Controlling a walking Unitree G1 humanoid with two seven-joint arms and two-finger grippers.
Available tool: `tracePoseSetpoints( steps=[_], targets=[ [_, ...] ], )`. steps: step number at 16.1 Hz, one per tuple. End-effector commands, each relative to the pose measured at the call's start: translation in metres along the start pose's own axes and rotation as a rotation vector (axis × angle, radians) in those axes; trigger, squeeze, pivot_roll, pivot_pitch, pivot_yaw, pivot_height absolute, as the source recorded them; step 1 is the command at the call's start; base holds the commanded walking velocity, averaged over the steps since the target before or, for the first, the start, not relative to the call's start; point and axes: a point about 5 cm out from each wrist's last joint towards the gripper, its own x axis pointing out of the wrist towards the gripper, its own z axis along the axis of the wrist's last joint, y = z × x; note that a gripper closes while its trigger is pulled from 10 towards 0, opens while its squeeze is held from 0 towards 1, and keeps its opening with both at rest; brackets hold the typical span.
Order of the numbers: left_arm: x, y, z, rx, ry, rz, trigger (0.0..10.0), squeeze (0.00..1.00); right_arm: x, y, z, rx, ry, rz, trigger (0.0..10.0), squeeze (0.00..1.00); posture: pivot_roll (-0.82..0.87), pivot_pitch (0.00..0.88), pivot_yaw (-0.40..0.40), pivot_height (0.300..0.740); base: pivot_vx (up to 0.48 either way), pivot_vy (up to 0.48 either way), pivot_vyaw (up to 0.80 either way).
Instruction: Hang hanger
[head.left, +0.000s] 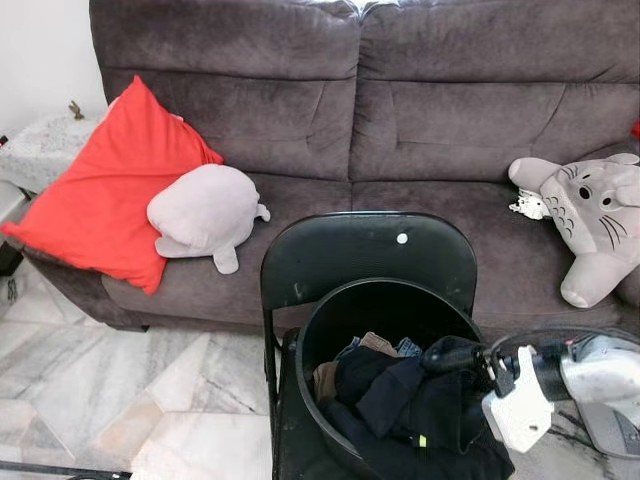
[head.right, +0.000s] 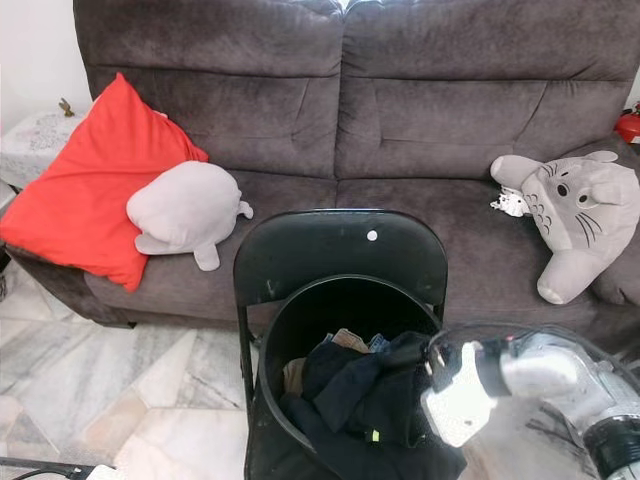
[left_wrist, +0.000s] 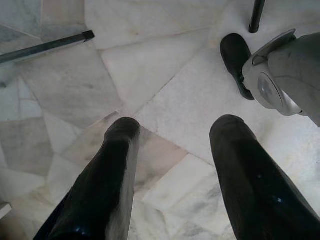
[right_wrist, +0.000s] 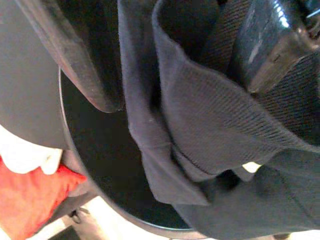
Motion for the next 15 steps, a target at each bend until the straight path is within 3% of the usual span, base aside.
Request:
tracePoseSetpoints(
  steps=[1,8,15],
  targets=[
    [-0.001,0.000,-0.009,-0.006,0.030,0.004,10.0,0.00,-0.002,0.001,-0.002,-0.047,0.030,0.030,10.0,0.00,-0.12,0.143,0.041,0.740,0.000,0.000,0.00],
    [-0.001,0.001,-0.009,-0.007,0.029,0.007,10.0,0.00,-0.011,-0.018,-0.006,-0.139,0.081,-0.043,10.0,0.00,-0.12,0.143,0.043,0.740,0.000,0.000,0.00],
    [-0.001,0.001,-0.009,-0.002,0.030,0.010,10.0,0.00,-0.004,-0.012,-0.001,-0.231,0.042,-0.052,10.0,0.00,-0.12,0.135,0.044,0.740,0.000,0.000,0.00]
  ],
)
